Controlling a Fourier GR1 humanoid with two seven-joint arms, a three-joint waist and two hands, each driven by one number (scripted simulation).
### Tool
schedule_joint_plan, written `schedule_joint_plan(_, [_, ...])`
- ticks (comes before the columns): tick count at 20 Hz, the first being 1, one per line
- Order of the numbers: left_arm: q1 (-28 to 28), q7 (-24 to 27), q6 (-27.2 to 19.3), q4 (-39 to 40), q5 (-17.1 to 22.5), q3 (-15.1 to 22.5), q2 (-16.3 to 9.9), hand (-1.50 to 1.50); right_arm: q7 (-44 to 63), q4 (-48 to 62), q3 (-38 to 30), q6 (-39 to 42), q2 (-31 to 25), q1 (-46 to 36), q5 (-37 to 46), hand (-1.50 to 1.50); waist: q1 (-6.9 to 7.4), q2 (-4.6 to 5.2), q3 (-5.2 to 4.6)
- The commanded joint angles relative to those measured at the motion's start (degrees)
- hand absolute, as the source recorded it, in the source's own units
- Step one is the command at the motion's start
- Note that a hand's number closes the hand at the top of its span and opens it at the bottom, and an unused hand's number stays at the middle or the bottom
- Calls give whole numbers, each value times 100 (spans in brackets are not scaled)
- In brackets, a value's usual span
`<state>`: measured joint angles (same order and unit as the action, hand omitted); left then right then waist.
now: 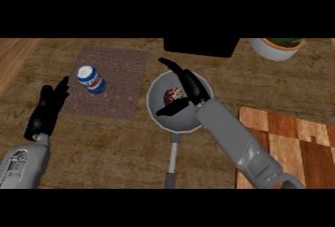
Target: Pick the cupcake from the cutting board and place it in the pan
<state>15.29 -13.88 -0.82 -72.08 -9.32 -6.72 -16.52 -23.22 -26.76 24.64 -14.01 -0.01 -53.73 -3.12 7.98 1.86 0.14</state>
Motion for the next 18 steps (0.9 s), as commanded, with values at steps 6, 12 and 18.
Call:
schedule_joint_plan(6, [-337,19,-50,-106,61,-216,-109,0,-124,887,-748,-147,-37,-778,-738,-150,-433,-83,-9])
schedule_joint_plan(12, [-483,7,126,-112,228,-433,-292,0,-457,1075,-1285,765,-1058,-842,-1040,-150,-591,-108,-8])
schedule_joint_plan(18, [-439,-143,-7,-288,95,-327,-188,0,-970,1458,-1561,1940,-2070,-719,-1101,-150,-571,-85,-4])
